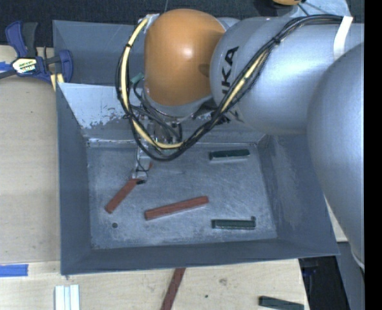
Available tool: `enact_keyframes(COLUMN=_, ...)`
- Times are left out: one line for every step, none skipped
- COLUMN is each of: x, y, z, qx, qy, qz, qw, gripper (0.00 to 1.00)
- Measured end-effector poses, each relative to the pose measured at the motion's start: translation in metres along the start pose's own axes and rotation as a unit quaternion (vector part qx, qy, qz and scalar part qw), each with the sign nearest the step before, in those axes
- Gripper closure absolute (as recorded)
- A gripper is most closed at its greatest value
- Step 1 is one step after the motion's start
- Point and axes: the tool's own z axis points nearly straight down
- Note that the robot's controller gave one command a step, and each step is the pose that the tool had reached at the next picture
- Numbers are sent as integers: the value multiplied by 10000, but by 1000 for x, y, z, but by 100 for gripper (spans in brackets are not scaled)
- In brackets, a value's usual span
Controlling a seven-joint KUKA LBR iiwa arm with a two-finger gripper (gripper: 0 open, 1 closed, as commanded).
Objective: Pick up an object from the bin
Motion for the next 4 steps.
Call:
enact_keyframes(x=-2, y=-1, z=-5, qx=-9, qy=-42, qz=14, qw=10000, gripper=0)
enact_keyframes(x=9, y=-7, z=31, qx=-10, qy=-72, qz=-307, qw=9995, gripper=0)
enact_keyframes(x=31, y=0, z=99, qx=-9, qy=-58, qz=-227, qw=9997, gripper=0)
enact_keyframes(x=67, y=-49, z=133, qx=-1, qy=-40, qz=-964, qw=9953, gripper=100)
